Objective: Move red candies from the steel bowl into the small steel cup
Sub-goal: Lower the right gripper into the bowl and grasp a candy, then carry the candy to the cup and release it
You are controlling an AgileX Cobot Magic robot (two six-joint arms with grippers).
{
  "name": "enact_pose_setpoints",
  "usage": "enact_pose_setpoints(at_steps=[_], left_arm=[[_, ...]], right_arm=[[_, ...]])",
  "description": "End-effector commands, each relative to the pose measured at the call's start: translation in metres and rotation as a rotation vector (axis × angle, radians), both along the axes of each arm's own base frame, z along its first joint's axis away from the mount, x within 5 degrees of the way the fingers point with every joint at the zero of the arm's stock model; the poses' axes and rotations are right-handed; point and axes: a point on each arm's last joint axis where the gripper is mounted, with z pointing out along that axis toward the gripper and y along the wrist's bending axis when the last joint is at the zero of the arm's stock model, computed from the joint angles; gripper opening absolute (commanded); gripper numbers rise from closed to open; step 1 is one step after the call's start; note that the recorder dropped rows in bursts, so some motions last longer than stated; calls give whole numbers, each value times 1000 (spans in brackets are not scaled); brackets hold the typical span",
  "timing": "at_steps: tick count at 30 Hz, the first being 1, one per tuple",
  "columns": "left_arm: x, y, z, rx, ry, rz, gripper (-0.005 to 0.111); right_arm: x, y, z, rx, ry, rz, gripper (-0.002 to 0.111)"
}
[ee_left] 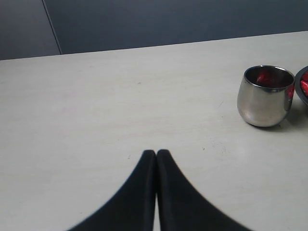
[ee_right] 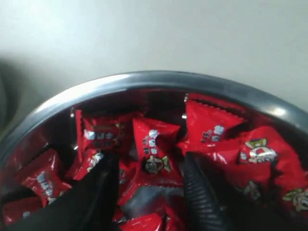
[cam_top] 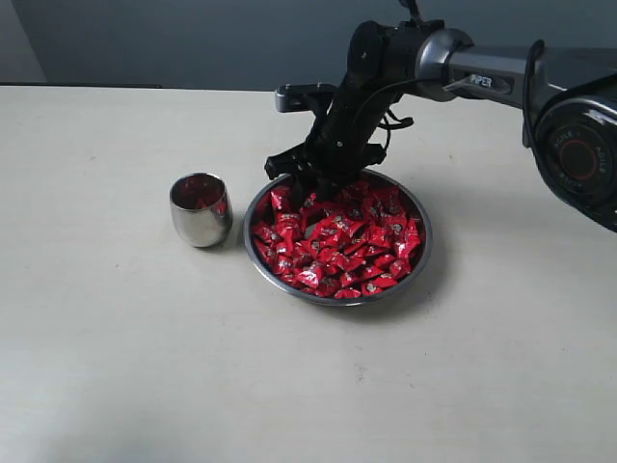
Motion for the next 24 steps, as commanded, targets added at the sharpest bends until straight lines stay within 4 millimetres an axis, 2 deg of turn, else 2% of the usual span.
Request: enact_pose_setpoints(at_steps=[1, 6, 9, 11, 12, 15, 22, 24], left_arm=[[0, 0, 4, 2, -19, 0, 0], [0, 0, 4, 2, -19, 0, 0], [0, 0, 4, 2, -19, 0, 0], [0, 0, 4, 2, -19, 0, 0], [0, 0, 4, 2, -19, 0, 0], [0, 0, 4, 2, -19, 0, 0], [0, 0, 4, 2, -19, 0, 0], [0, 0, 4, 2, -19, 0, 0]], right_arm=[[4, 1, -6, 8, -24, -19, 43], [5, 3, -16, 25, -3, -36, 38], [5, 2, -17, 10, -14, -29, 20], [6, 1, -10, 9, -33, -23, 4], [6, 0, -6, 7, -44, -22, -1], [6, -1, 11, 15, -80, -17, 0], [2, -4, 72, 88, -178, -21, -1], [-4, 1, 88, 147, -179, -14, -1]])
